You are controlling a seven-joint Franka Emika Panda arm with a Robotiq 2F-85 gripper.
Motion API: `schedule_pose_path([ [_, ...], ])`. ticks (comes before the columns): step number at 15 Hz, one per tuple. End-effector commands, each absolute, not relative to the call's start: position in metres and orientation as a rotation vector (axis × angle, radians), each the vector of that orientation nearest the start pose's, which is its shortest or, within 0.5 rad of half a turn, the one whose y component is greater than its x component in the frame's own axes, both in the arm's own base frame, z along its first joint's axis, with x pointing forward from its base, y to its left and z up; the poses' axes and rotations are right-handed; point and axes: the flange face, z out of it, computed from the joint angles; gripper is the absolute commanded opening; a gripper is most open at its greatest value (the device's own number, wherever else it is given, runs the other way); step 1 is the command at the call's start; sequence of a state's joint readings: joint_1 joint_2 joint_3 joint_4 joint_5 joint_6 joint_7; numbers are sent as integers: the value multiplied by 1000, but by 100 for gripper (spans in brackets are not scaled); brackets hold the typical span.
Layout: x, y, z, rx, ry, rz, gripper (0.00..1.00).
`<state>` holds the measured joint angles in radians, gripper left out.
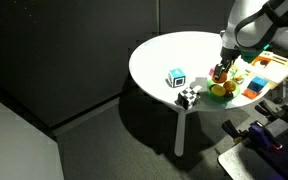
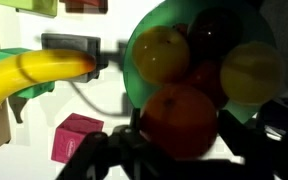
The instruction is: Put the orange plush toy on the tray
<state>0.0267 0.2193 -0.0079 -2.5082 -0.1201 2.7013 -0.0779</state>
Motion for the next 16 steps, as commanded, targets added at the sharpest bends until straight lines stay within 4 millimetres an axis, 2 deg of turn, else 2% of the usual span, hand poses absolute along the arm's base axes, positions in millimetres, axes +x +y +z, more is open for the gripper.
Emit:
schedule_pose_path([
  [1, 463, 12, 221, -3192, -268, 35, 52],
  [8, 465, -13, 257, -3211, -18, 26, 52],
  [16, 464, -76, 290, -3170, 291, 30, 52],
])
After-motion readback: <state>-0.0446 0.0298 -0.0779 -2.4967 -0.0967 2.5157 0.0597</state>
